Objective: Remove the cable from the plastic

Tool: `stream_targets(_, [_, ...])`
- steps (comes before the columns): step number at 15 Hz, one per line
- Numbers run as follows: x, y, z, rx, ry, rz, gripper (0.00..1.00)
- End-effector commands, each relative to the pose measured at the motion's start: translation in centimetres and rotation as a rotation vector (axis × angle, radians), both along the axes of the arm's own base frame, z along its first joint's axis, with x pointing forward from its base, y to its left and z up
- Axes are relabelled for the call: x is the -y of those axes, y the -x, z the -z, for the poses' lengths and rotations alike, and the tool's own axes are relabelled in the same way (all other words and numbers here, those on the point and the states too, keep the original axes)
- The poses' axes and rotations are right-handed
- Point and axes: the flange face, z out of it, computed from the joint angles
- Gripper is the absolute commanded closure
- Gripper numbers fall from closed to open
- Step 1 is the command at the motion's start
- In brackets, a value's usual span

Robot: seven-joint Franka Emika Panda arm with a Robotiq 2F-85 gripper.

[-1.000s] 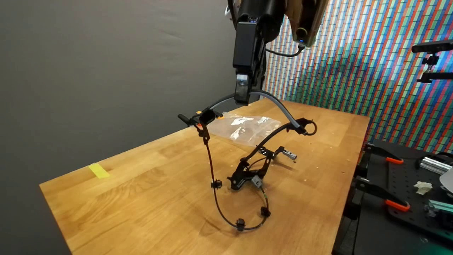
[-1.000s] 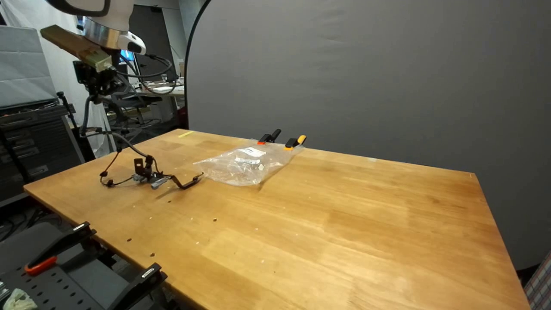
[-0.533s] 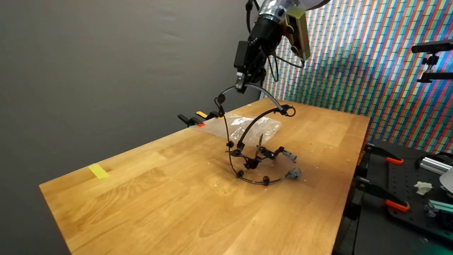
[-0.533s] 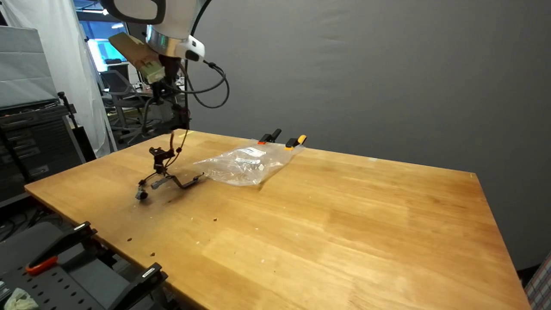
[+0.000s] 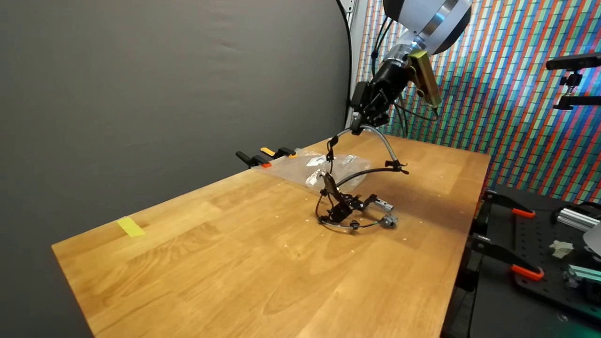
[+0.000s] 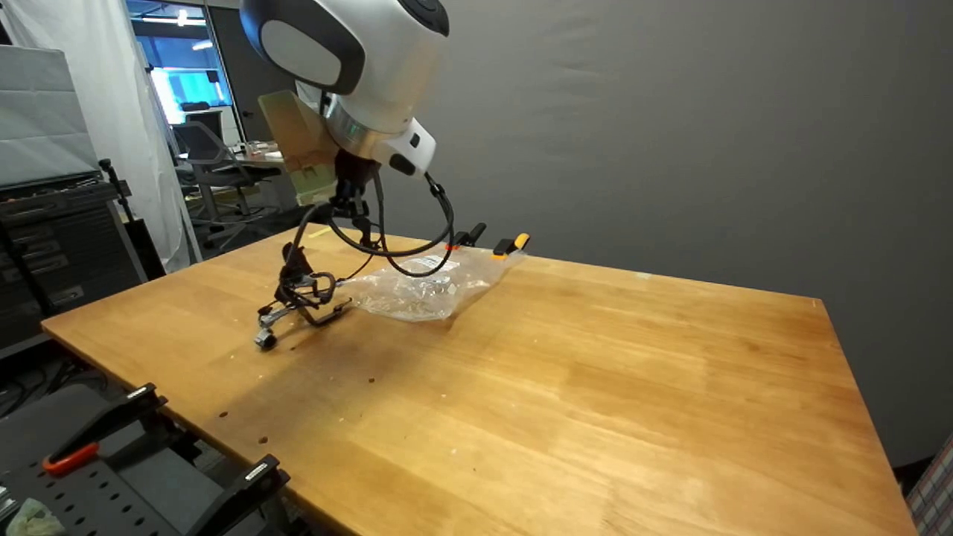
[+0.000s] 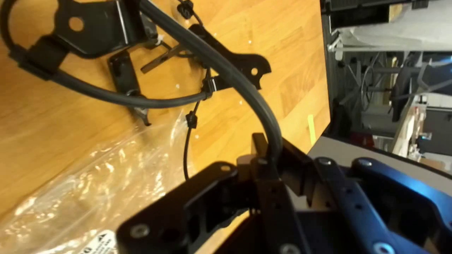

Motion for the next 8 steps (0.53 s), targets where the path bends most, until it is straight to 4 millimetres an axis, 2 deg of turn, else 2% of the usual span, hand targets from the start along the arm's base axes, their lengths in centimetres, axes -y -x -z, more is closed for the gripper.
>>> stream_targets(1, [4.3,1.4,0.3,0.007,-0.042,0.087,0.63])
stream_targets(5, [8.3,3.0,-0.9,0.038,0.035,0.162,0.34])
stream_targets(8, [9.4,3.4,-3.0,0.075,0.105,0.191,0.1])
